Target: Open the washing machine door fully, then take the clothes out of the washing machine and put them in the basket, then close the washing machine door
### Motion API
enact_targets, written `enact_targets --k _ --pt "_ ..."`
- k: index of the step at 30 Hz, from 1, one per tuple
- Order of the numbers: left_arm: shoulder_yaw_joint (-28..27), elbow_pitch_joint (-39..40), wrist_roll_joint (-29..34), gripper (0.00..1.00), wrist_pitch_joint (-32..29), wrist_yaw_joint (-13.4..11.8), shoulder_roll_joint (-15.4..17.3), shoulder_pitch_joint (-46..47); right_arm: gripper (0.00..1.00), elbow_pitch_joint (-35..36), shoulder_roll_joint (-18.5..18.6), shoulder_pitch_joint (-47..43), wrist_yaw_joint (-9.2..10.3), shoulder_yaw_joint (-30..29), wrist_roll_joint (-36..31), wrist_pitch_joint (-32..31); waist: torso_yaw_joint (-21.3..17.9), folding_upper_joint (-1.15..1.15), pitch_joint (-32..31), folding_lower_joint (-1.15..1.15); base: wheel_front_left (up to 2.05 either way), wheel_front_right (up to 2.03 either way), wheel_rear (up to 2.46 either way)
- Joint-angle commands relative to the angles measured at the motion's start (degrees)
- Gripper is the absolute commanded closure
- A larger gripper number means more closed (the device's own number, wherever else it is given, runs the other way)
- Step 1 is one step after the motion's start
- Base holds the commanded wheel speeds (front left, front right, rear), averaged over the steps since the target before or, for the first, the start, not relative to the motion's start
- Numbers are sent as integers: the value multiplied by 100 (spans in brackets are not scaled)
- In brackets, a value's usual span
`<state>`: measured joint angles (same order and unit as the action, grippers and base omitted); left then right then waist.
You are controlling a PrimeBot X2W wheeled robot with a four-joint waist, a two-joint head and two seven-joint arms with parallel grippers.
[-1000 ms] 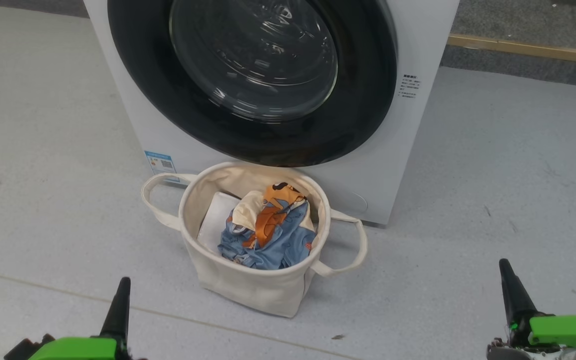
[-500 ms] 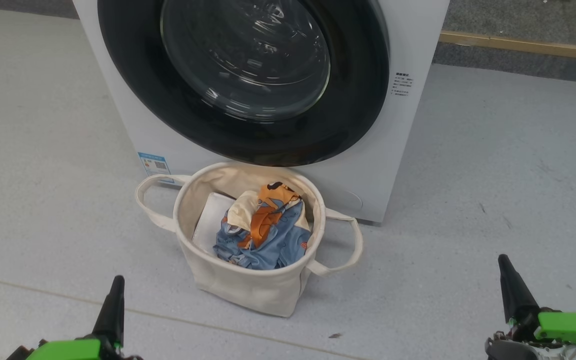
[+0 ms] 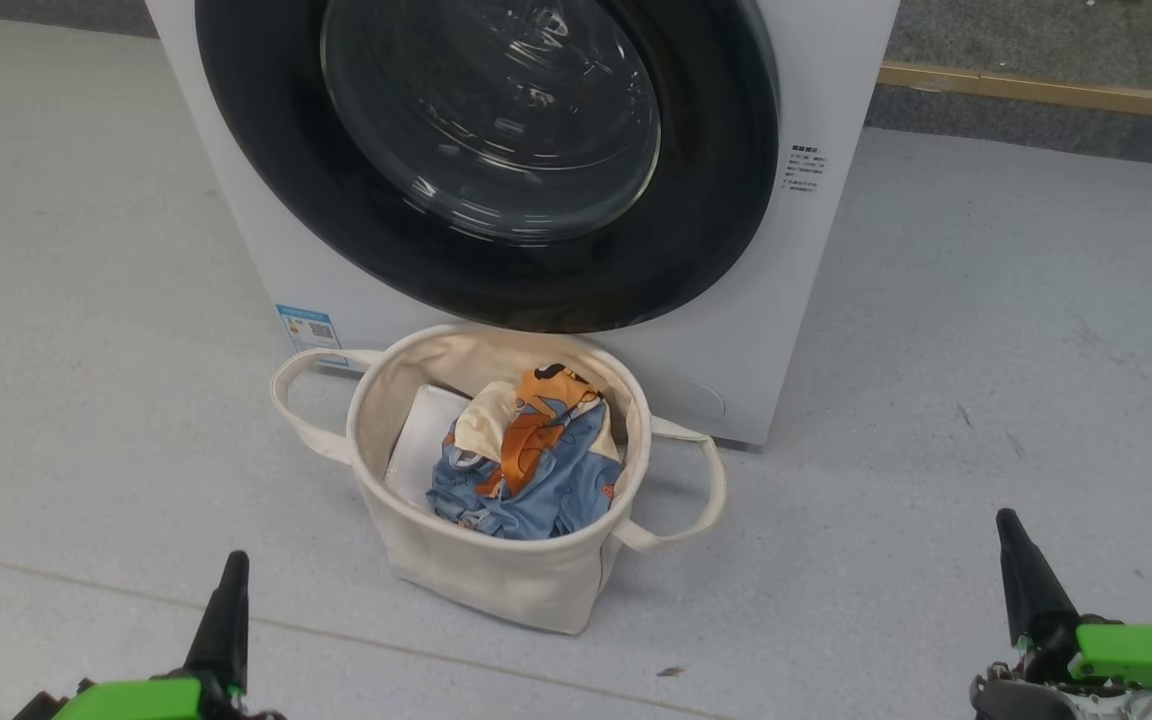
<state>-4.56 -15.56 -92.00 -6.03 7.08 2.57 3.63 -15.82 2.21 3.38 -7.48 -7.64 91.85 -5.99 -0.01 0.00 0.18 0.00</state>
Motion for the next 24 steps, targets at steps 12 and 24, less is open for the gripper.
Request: enact_targets --k 12,24 --pt "-197 150 -16 100 -47 41 31 257 100 179 66 280 -1 113 33 -48 1 0 0 0 0 0 0" --pt "-196 151 -17 100 -47 41 31 257 100 179 66 280 -1 113 33 -48 1 0 0 0 0 0 0"
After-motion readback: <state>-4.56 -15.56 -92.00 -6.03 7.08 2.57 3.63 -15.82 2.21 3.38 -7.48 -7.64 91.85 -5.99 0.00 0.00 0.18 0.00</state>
